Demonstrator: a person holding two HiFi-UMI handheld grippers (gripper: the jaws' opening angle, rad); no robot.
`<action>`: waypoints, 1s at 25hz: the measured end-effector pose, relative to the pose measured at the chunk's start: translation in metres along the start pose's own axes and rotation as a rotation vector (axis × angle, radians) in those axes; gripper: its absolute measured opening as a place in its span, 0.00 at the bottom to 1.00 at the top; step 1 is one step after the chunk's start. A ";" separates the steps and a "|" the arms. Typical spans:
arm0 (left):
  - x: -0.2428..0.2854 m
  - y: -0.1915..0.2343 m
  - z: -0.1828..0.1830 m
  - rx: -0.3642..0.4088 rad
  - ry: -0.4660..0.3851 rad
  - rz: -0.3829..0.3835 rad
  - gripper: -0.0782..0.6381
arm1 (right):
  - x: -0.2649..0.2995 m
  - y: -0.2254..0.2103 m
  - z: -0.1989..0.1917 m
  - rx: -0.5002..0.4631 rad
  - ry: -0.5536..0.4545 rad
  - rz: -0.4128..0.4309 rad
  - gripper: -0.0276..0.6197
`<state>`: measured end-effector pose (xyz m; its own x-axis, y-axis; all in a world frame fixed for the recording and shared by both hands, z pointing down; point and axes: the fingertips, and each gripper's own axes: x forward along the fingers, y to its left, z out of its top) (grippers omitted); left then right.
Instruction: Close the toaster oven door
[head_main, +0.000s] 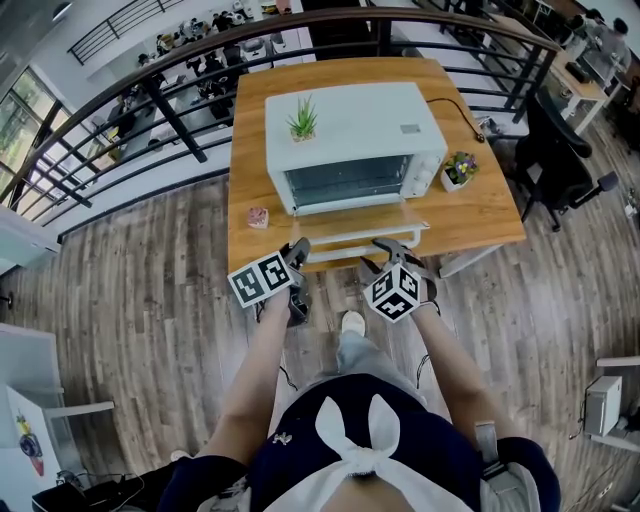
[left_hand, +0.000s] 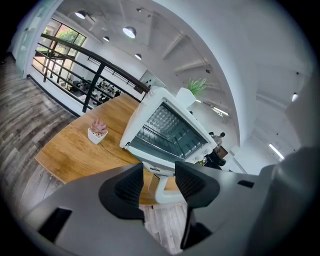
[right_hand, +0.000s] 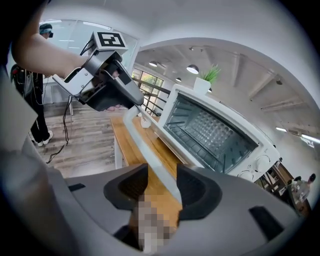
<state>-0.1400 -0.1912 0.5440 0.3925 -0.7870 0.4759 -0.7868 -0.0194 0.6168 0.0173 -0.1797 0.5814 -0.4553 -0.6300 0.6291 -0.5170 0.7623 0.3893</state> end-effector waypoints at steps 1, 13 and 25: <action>0.000 0.000 0.000 0.000 0.000 -0.001 0.39 | 0.001 -0.001 0.000 -0.006 0.002 -0.006 0.32; 0.001 -0.003 0.006 -0.007 -0.011 -0.017 0.39 | 0.000 -0.007 0.004 -0.046 -0.012 -0.041 0.32; 0.002 -0.005 0.010 -0.001 -0.017 -0.022 0.39 | 0.000 -0.010 0.006 -0.087 -0.013 -0.032 0.29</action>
<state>-0.1399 -0.1988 0.5362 0.4016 -0.7966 0.4517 -0.7776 -0.0360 0.6277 0.0184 -0.1888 0.5738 -0.4494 -0.6558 0.6066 -0.4670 0.7514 0.4663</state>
